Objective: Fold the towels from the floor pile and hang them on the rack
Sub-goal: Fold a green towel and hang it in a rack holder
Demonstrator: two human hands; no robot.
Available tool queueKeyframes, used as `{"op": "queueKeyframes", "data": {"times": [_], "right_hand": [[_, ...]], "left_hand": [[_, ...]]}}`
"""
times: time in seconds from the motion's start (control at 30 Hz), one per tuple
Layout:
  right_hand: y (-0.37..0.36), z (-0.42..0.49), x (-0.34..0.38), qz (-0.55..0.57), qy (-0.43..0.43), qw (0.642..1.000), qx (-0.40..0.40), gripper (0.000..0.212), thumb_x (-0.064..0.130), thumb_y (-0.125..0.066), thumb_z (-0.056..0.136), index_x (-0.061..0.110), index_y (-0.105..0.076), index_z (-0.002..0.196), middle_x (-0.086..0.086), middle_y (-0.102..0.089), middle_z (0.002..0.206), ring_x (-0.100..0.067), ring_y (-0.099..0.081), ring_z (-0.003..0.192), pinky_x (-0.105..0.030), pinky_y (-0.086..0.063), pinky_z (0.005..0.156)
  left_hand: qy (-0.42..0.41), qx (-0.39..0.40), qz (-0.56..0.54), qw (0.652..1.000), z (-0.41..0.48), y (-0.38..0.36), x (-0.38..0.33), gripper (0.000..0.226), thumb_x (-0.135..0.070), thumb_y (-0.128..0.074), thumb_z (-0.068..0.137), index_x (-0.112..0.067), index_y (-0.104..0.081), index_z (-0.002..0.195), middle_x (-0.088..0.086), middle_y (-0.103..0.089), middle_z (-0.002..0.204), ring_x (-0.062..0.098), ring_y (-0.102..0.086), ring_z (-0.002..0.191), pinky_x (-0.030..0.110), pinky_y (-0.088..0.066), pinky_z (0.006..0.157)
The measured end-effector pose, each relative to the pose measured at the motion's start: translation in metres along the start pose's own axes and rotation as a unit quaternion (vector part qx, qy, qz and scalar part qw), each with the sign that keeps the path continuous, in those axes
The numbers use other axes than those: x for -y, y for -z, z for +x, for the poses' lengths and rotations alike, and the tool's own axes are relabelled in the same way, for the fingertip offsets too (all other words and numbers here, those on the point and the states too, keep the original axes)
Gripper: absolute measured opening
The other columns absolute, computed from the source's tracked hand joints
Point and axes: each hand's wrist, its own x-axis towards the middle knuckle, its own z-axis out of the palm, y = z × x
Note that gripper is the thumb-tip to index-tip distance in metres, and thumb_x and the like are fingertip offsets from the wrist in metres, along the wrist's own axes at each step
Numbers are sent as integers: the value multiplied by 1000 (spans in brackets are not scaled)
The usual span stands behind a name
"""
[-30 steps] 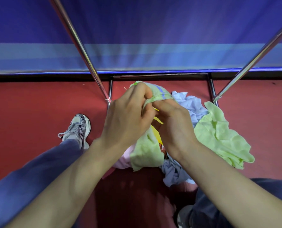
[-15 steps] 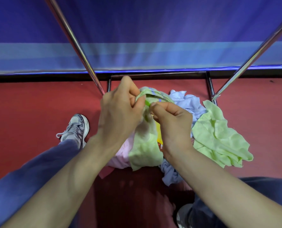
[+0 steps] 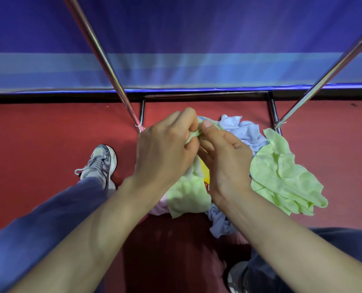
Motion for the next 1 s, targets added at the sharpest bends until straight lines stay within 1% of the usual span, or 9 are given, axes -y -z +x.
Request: {"op": "queueKeyframes", "data": {"times": [0.07, 0.13, 0.2, 0.37, 0.5, 0.57, 0.67, 0.83, 1.0], "right_hand": [[1, 3, 0, -8, -3, 1000, -11, 20, 8, -74, 85, -3, -65, 71, -11, -57, 67, -20, -54, 65, -34, -52, 69], [0, 6, 1, -22, 13, 999, -23, 27, 2, -72, 84, 7, -58, 61, -6, -50, 58, -16, -47, 57, -33, -48, 65], [-1, 8, 5, -39, 45, 998, -36, 31, -1, -69, 84, 9, -55, 59, -3, -47, 55, -13, -44, 54, -31, -46, 63], [-7, 9, 29, -44, 145, 987, -45, 30, -3, -68, 85, 8, -55, 61, 4, -46, 49, -15, -44, 55, -35, -51, 66], [-10, 5, 47, -44, 204, 978, -20, 32, -1, -67, 89, 6, -53, 61, 8, -48, 48, -10, -48, 51, -35, -54, 63], [-10, 1, 51, -62, 235, 970, -3, 32, 0, -68, 90, 7, -54, 62, 9, -50, 49, -8, -50, 52, -41, -56, 65], [-13, -4, 53, -87, 275, 957, 17, 29, 2, -68, 90, 7, -56, 65, 10, -54, 51, -7, -52, 51, -49, -58, 67], [-15, -8, 52, -86, 288, 954, 21, 28, 3, -69, 91, 8, -57, 67, 7, -52, 55, -9, -51, 54, -39, -60, 66], [-14, -6, 58, -83, 313, 945, 35, 27, 2, -68, 91, 8, -57, 68, 7, -55, 55, -11, -54, 54, -37, -57, 63]], "left_hand": [[-8, 11, 2, 1000, -3, -5, -3, 15, -15, -62, 72, -16, -55, 85, -5, -50, 72, 34, -56, 63, 41, -47, 49], [0, 17, -27, 999, -5, -11, -2, 19, -13, -62, 71, -16, -54, 87, -10, -44, 73, 33, -55, 64, 41, -48, 51], [24, 12, -59, 998, -8, -18, -1, 23, -10, -64, 69, -14, -52, 89, -13, -42, 75, 30, -53, 65, 42, -47, 52], [77, -10, -84, 993, -3, -26, 11, 27, -3, -66, 63, -11, -53, 86, -10, -44, 73, 31, -53, 66, 44, -47, 57], [103, -86, -60, 989, 11, -8, 20, 23, -6, -67, 66, -16, -54, 83, -9, -48, 77, 21, -50, 67, 41, -44, 59], [86, -98, -40, 991, 12, -1, 20, 21, -7, -63, 68, -16, -54, 84, -10, -46, 80, 24, -51, 69, 41, -44, 57], [60, -70, -49, 995, 5, -5, 19, 19, -6, -62, 70, -12, -53, 85, -11, -42, 78, 28, -51, 69, 46, -45, 55], [66, -41, -100, 992, -3, -13, 3, 17, -15, -63, 77, -13, -47, 83, -9, -42, 64, 32, -53, 61, 45, -44, 53], [73, -82, -138, 984, -5, -5, -7, 12, -16, -58, 74, -14, -46, 77, -8, -39, 55, 21, -44, 51, 43, -44, 51]]}}
